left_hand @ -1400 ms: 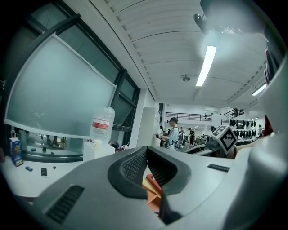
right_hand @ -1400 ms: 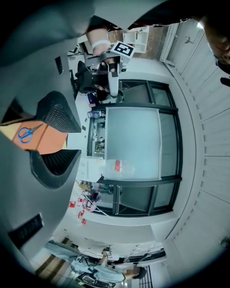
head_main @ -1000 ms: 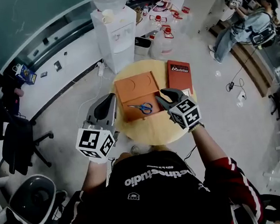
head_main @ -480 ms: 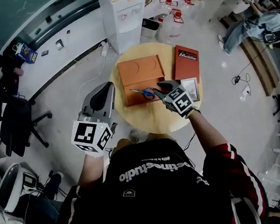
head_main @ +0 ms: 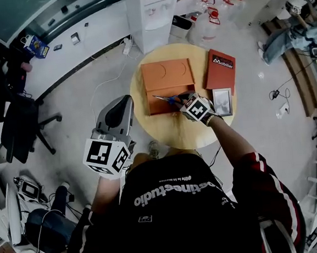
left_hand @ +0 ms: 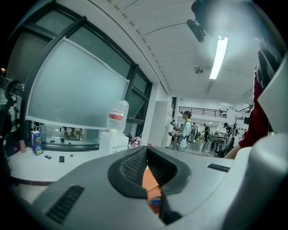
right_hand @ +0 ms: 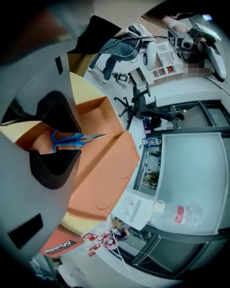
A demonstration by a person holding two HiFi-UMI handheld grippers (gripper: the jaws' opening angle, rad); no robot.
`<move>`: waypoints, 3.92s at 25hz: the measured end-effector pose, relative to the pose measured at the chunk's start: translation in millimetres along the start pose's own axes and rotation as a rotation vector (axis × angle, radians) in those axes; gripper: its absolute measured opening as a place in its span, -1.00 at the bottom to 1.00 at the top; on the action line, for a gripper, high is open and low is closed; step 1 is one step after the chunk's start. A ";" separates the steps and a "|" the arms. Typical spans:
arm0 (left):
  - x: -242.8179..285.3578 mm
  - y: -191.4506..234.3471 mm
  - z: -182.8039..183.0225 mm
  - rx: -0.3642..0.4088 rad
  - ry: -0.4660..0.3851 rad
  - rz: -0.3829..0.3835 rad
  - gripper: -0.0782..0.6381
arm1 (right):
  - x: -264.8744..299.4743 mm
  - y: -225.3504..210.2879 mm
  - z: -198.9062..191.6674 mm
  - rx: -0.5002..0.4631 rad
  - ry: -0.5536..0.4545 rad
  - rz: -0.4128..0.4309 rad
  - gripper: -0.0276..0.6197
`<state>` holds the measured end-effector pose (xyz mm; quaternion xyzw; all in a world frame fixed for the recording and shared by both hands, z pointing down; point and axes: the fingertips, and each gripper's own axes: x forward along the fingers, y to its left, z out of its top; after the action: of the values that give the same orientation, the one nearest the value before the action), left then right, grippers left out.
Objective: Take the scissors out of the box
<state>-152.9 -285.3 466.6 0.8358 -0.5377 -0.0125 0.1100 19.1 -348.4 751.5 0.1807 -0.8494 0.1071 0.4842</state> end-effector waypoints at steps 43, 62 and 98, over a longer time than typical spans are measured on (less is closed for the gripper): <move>-34.6 31.8 -15.0 -0.042 0.016 0.135 -0.73 | 62.5 6.3 -30.9 -0.252 0.304 0.108 -0.57; -35.0 23.4 -2.7 -0.040 -0.015 0.080 -0.73 | 22.3 1.6 -18.0 -0.200 0.209 0.018 -0.58; 33.0 -38.1 19.1 0.032 -0.019 -0.225 -0.73 | -184.9 -15.5 50.4 0.307 -0.470 -0.382 -0.58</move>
<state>-107.6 -303.1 443.7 0.8924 -0.4416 -0.0240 0.0895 72.1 -342.9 566.7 0.4270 -0.8626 0.0966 0.2534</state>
